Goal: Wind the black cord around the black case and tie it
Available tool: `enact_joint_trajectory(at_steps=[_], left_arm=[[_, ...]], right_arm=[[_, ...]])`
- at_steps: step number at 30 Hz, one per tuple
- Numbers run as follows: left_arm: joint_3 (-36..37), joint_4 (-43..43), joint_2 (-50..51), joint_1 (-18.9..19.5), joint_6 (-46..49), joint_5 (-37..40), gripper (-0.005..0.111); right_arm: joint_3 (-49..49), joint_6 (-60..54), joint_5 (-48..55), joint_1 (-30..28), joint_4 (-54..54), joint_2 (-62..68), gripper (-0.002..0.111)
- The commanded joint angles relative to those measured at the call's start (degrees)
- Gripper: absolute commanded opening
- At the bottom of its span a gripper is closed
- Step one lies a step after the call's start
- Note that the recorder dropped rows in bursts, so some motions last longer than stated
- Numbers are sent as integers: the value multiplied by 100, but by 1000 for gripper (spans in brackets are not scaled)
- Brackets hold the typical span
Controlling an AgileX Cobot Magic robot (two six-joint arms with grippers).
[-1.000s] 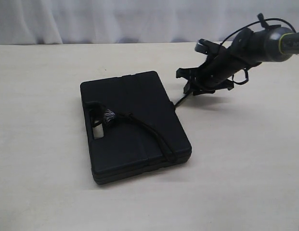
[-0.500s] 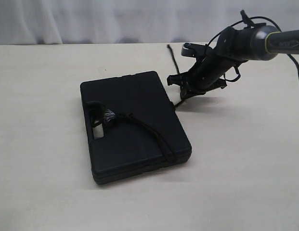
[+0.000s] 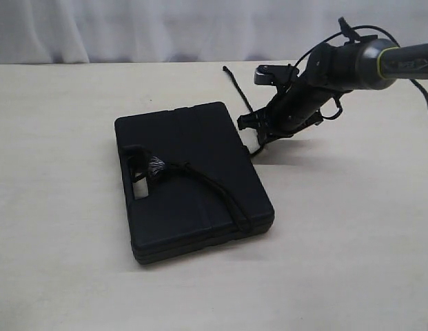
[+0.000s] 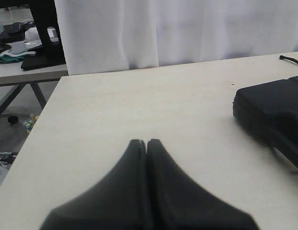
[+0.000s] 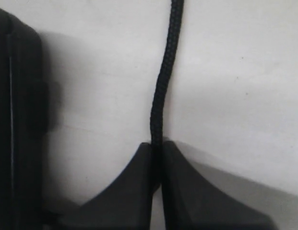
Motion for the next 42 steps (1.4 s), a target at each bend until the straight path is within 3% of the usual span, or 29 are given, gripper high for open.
enact_joint_trajectory(at_steps=[1,12,28,42], left_arm=[[18,1,-10,-30,-52,-28,0],[18,1,-10,-30,-41,-27,0],[18,1,-10,-30,-41,-27,0],[18,1,-10,-30,-41,5,0]], right_arm=[[508,-113,-234,145,-243,-213,4],[1935,-176,-2195,163,-135,-1245,4],[2650,-632,-3133,163,-135,-1738,4],[2722,-675,-3054,163,-135,-1850,4]])
